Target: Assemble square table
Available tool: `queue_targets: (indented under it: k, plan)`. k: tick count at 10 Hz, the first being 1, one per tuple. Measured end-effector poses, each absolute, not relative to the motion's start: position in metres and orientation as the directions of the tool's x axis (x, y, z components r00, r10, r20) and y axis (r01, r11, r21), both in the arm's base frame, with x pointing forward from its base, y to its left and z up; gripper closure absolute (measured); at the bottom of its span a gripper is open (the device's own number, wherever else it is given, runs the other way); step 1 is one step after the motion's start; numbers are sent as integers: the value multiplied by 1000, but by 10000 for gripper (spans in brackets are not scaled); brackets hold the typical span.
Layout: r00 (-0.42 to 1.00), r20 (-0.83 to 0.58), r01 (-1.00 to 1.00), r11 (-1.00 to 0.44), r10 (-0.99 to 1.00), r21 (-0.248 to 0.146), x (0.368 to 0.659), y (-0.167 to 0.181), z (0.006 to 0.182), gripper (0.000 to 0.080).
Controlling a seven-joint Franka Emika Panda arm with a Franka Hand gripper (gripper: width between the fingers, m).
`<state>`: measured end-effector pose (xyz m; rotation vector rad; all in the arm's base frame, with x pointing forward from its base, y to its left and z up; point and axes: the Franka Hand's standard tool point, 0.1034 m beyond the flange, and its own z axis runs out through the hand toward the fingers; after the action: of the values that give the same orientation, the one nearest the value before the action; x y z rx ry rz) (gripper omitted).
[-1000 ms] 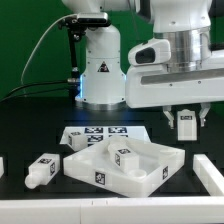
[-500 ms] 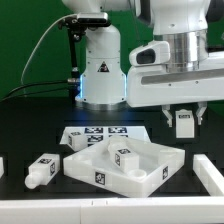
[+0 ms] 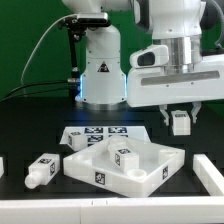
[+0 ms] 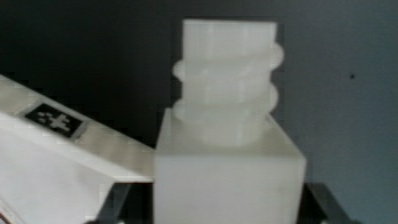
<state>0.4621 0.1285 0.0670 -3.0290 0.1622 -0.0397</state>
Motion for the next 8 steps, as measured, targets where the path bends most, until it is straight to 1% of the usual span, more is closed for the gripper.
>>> queue_targets:
  k: [1,2,3,4,6,8]
  plan:
    - [994,53,-88,-990,-94,-108,456,128,58,518]
    - [995,68,-66,-993,-73,-103,444,130,46,518]
    - [995,79,-48,-994,-56,-97,433,132,32,518]
    - [997,66,-40,-995,-47,-94,426,135,23,518]
    - [997,56,-48,-995,-53,-92,424,134,13,518]
    - [995,65,-65,-993,-71,-94,425,130,13,518]
